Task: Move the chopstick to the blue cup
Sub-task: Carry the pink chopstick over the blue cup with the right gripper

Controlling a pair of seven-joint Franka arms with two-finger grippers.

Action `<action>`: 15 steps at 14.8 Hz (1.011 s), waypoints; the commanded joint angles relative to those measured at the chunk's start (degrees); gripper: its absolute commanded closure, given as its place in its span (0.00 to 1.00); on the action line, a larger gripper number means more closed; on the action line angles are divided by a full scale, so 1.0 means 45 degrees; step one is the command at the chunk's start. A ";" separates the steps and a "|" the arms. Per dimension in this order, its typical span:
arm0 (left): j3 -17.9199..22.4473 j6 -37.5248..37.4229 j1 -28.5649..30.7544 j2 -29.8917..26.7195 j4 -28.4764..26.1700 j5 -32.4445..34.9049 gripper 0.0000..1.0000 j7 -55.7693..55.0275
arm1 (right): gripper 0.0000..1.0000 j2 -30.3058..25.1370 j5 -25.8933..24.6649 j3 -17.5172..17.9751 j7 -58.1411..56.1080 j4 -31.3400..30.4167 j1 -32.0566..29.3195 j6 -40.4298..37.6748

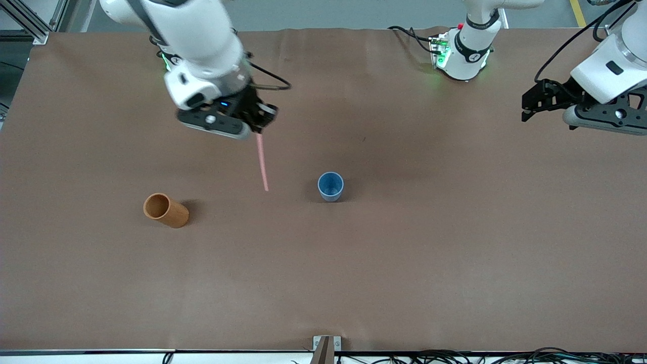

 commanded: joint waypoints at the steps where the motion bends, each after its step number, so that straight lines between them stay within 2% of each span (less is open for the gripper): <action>1: -0.0002 0.0059 0.0045 0.0000 0.0002 -0.0075 0.00 0.0157 | 0.97 0.1029 0.0356 -0.0188 0.1153 0.0991 0.0584 0.0698; 6: -0.0002 0.0059 0.0045 -0.0020 0.0041 -0.0095 0.00 0.0019 | 0.98 0.2182 0.0337 -0.0208 0.1858 0.0991 0.1678 0.1522; 12: -0.0002 0.0059 0.0045 0.0019 0.0119 -0.0056 0.00 0.0039 | 0.99 0.2281 0.0415 -0.0208 0.1957 0.0797 0.2148 0.1503; 15: -0.0002 0.0117 0.0045 0.0039 0.0119 0.0062 0.00 0.0019 | 0.99 0.2845 0.0357 -0.0208 0.1879 0.0620 0.2265 0.1522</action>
